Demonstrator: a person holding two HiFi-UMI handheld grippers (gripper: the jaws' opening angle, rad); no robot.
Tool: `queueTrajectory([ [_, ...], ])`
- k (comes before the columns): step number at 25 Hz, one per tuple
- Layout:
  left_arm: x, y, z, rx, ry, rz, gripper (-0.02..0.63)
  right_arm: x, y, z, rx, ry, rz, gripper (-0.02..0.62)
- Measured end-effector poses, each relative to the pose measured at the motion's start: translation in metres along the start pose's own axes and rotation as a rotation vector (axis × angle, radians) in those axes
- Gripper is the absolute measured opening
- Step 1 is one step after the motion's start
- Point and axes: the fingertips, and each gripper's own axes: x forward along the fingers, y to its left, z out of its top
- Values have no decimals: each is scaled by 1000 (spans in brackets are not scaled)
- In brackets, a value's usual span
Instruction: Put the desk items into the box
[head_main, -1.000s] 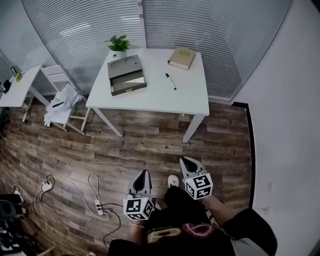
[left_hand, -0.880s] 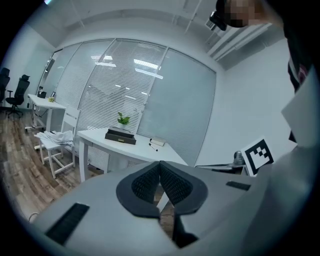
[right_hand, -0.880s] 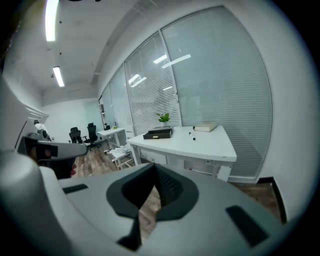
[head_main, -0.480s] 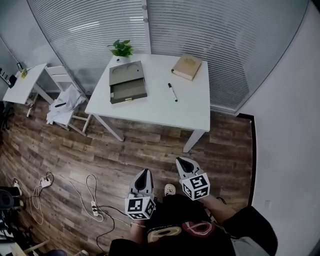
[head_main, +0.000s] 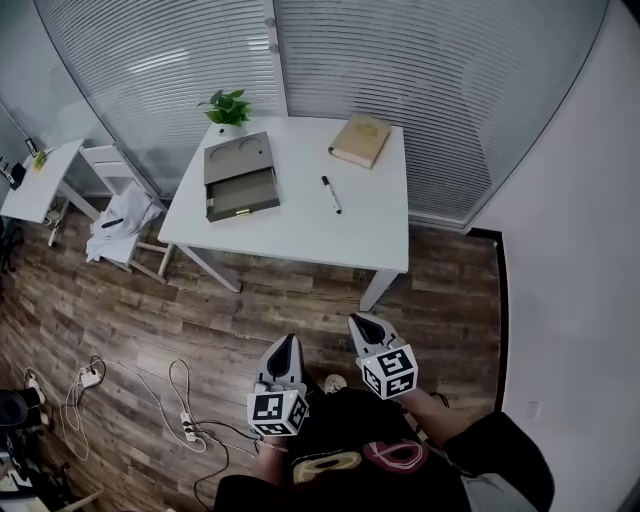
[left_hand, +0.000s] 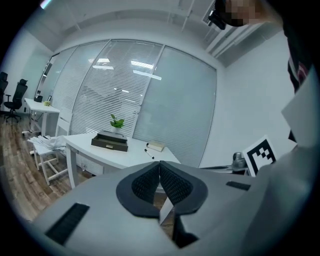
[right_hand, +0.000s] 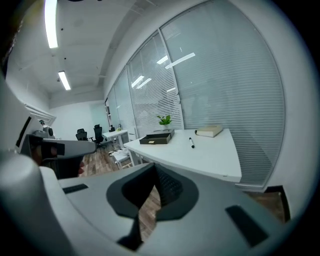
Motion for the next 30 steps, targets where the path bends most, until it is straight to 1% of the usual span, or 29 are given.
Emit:
queueTrajectory([
  [5, 10, 0, 1, 17, 7, -26, 18, 4, -8, 0, 32, -12, -30, 9],
  [12, 37, 22, 9, 20, 16, -55, 18, 25, -19, 11, 53, -31, -81, 9],
  [16, 62, 36, 24, 25, 23, -84, 18, 48, -30, 27, 77, -38, -118, 9],
  [26, 119, 104, 64, 39, 28, -152, 18, 127, -30, 62, 92, -42, -191, 9],
  [30, 140, 137, 77, 43, 44, -177, 17, 161, -27, 72, 104, -33, -223, 9],
])
